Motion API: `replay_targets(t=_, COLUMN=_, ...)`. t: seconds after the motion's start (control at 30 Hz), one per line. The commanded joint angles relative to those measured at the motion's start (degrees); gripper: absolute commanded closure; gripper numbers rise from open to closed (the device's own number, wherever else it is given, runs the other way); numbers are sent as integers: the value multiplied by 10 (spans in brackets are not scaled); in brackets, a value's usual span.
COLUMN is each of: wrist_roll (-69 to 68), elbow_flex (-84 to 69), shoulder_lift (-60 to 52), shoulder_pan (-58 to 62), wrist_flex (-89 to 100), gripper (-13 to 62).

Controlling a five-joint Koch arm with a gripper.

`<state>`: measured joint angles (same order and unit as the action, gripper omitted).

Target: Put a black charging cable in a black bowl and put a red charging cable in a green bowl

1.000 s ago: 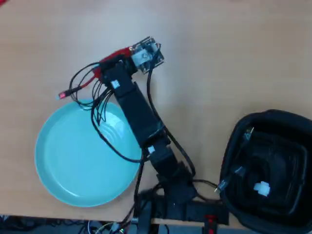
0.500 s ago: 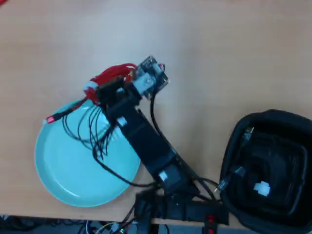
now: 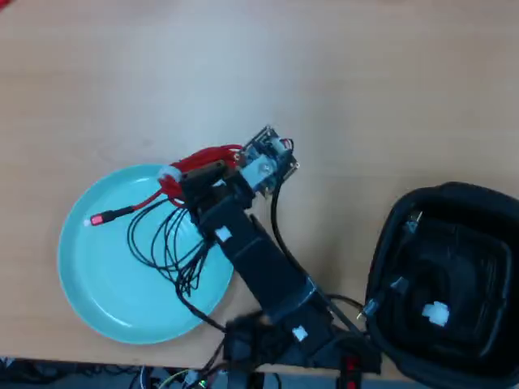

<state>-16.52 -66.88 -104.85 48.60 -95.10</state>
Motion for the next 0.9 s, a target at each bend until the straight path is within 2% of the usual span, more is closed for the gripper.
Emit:
replay_targets(t=0.0, wrist_roll=-28, elbow_flex=6, shoulder_lift=-40, shoulder_pan=-11, wrist_flex=70, gripper=566)
replay_targets(t=0.43, wrist_roll=-69, elbow_flex=-319, shoulder_lift=-245, shoulder_pan=-29, wrist_flex=264, gripper=566)
replay_targets(t=0.6, wrist_roll=-119, elbow_flex=-346, shoulder_lift=-265, shoulder_pan=-56, wrist_flex=265, gripper=566)
replay_targets(t=0.87, wrist_roll=-60, elbow_flex=-342, shoulder_lift=-280, shoulder_pan=-73, wrist_flex=293, gripper=565)
